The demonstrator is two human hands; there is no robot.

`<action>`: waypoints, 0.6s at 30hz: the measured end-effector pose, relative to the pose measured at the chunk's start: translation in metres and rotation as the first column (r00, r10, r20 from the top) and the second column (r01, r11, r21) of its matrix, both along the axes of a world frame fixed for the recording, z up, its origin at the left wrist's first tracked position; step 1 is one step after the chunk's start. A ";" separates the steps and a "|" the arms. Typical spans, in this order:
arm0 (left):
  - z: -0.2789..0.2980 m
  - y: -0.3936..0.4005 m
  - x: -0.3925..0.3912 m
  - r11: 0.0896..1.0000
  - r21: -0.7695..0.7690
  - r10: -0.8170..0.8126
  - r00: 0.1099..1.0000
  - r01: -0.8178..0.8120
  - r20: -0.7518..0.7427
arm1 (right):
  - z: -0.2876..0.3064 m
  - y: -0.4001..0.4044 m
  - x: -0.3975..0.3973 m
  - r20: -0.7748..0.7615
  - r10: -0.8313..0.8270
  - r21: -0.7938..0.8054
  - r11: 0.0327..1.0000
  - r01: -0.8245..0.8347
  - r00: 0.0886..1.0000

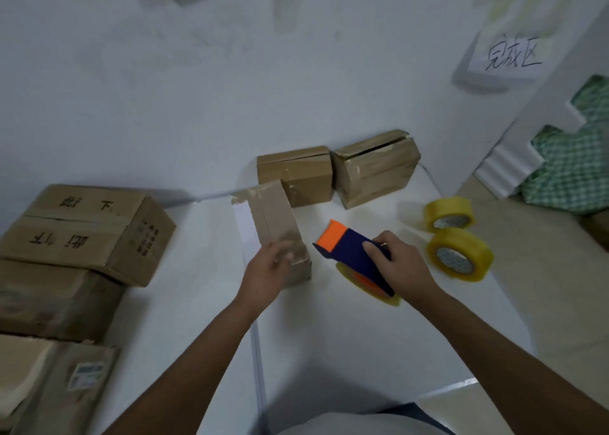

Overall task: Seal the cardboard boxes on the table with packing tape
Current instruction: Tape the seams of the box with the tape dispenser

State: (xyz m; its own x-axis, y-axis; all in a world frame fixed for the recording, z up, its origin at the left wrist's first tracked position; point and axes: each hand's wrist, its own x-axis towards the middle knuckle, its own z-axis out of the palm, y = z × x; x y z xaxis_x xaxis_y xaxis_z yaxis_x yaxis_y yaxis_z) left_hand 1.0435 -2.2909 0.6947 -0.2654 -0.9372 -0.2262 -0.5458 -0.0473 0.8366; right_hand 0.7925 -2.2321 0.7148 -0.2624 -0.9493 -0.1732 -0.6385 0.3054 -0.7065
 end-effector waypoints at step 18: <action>0.034 0.015 0.000 0.751 0.655 0.434 0.805 -0.076 -0.404 | 0.032 0.001 0.034 0.059 0.148 0.012 0.989 -0.149 0.987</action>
